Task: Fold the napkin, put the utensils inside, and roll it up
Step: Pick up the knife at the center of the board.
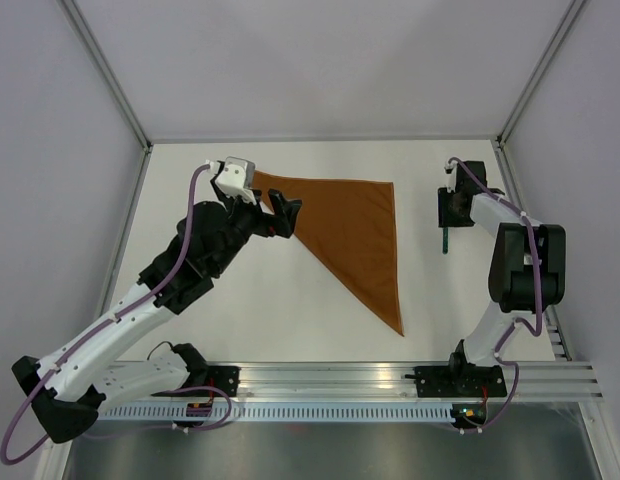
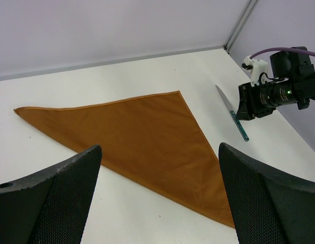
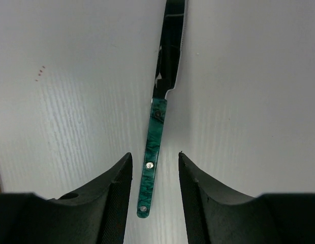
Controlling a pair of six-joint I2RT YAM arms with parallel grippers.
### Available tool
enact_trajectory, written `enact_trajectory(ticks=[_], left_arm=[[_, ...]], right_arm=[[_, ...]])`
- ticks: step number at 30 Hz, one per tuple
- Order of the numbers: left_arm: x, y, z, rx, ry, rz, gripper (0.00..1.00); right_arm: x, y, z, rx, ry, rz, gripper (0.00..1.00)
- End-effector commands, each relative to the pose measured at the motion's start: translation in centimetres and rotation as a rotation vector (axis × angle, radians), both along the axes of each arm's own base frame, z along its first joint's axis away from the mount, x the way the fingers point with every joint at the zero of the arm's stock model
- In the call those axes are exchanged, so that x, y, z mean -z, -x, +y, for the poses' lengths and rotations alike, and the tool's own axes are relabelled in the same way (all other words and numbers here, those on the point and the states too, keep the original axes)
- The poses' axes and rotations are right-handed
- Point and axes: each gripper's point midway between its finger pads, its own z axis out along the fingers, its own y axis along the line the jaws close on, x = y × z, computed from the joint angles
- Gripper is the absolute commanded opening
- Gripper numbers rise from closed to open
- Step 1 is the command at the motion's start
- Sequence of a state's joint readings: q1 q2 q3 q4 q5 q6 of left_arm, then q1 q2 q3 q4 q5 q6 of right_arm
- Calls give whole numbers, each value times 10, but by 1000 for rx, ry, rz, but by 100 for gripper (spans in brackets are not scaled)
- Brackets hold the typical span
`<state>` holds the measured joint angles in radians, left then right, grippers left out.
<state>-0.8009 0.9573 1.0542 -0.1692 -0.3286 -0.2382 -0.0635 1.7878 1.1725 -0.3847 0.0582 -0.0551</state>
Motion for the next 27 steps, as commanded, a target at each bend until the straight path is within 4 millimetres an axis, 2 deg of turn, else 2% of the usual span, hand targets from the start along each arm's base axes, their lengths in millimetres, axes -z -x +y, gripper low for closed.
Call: enact_trajectory(ticks=[1,3,9,13,18,21,22,23,26,27], left_arm=[[-10,6,-1,17,52,-17,100],[-10,6,-1,20,51,-14,100],[-7,6,-1,17,52,-7,100],[-4,5,-2,17,52,-1,100],[-2,5,-1,12,44,2,100],[-2,4,-1,9,41,1,100],[-2,4,-1,9,42,0,100],[-3,4,-1,9,42,0,100],[-3,5,-1,12,42,0,100],[-3,5,-1,12,42,0,100]], right_arm=[[13,1,-5,28,-25,45,47],[22,3,-4,26,-32,72,47],[29,-1,-7,21,-40,83,46],[33,-1,-8,20,-36,94,35],[43,6,-9,25,-42,116,31],[47,8,-13,26,-46,130,17],[47,8,-14,23,-46,132,6],[47,9,-14,23,-50,131,1],[35,7,-17,15,-44,109,0],[24,3,-12,-4,-66,79,1]])
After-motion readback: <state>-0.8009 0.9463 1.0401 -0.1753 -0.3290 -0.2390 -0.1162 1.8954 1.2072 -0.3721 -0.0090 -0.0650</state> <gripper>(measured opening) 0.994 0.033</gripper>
